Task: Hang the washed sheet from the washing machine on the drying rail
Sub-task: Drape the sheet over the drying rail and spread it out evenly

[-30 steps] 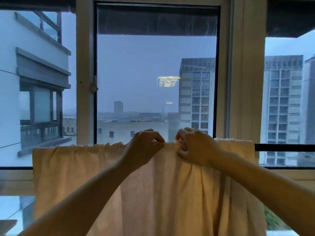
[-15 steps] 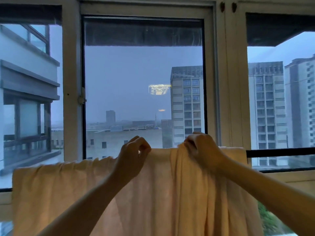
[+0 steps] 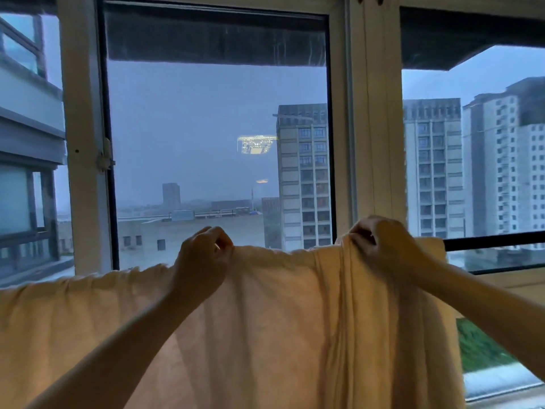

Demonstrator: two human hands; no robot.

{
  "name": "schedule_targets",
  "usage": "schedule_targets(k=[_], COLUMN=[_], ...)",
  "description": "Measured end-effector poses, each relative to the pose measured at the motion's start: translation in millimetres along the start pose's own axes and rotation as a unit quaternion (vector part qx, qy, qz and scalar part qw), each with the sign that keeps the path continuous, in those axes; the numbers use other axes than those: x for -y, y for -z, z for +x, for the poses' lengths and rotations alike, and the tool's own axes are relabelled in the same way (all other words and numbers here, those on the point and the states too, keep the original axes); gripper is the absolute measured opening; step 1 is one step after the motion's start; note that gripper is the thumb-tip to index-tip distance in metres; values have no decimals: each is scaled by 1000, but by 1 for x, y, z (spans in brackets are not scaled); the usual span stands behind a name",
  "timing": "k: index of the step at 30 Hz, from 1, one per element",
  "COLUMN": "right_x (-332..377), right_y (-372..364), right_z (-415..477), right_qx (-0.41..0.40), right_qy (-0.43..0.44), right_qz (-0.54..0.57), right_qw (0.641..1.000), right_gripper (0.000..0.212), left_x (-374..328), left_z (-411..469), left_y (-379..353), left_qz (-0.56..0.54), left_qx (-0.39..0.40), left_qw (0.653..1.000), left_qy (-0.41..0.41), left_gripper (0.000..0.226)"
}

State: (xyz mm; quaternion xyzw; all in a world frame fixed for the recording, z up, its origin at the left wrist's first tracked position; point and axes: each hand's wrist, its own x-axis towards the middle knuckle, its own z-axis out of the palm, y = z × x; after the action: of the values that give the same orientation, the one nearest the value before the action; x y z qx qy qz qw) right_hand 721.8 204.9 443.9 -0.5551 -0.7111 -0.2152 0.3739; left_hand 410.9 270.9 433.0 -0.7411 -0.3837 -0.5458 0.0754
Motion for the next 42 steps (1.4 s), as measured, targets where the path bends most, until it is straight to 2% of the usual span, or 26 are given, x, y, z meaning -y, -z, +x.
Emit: schedule_targets(k=[2, 4, 6, 8, 15, 20, 25, 29, 32, 35, 38, 42], right_x=[7, 13, 18, 21, 21, 12, -14, -21, -20, -16, -19, -26], right_y=[-2, -7, -11, -12, -11, -9, 3, 11, 15, 20, 21, 17], right_z=[1, 0, -1, -3, -8, -9, -10, -12, -17, -20, -21, -23], right_qx=[26, 45, 39, 24, -27, -64, -85, -50, -23, -7, 35, 28], right_qy=[7, 10, 17, 15, 4, -30, -65, -45, -14, 65, 131, 124], right_qz=[10, 9, 0, -6, -3, -12, -23, -22, -19, -38, -71, -45], right_qw=[1000, 999, 999, 1000, 1000, 997, 994, 998, 999, 997, 988, 991], right_gripper=[6, 13, 19, 17, 15, 12, 11, 11, 13, 21, 25, 34], left_x=[-12, -28, -45, -56, -55, -46, -28, -38, -58, -80, -85, -82], left_z=[-2, -5, -8, -8, 0, 3, 8, 8, 4, -4, -8, -5], left_y=[-4, -9, -16, -23, -32, -25, -11, -15, -25, -41, -54, -53], left_qz=[12, 12, 11, 22, -67, -29, 4, 33, 35, 55, 53, 85], left_qx=[12, 28, 72, 104, 97, 86, 45, 74, 93, 114, 101, 111], left_qw=[1000, 996, 986, 979, 989, 992, 998, 997, 993, 987, 989, 988], left_qy=[-17, -82, -147, -172, -91, -83, -33, -19, -58, -102, -89, -64], left_gripper=[13, 13, 17, 22, 2, 10, 11, 15, 15, 11, 26, 55])
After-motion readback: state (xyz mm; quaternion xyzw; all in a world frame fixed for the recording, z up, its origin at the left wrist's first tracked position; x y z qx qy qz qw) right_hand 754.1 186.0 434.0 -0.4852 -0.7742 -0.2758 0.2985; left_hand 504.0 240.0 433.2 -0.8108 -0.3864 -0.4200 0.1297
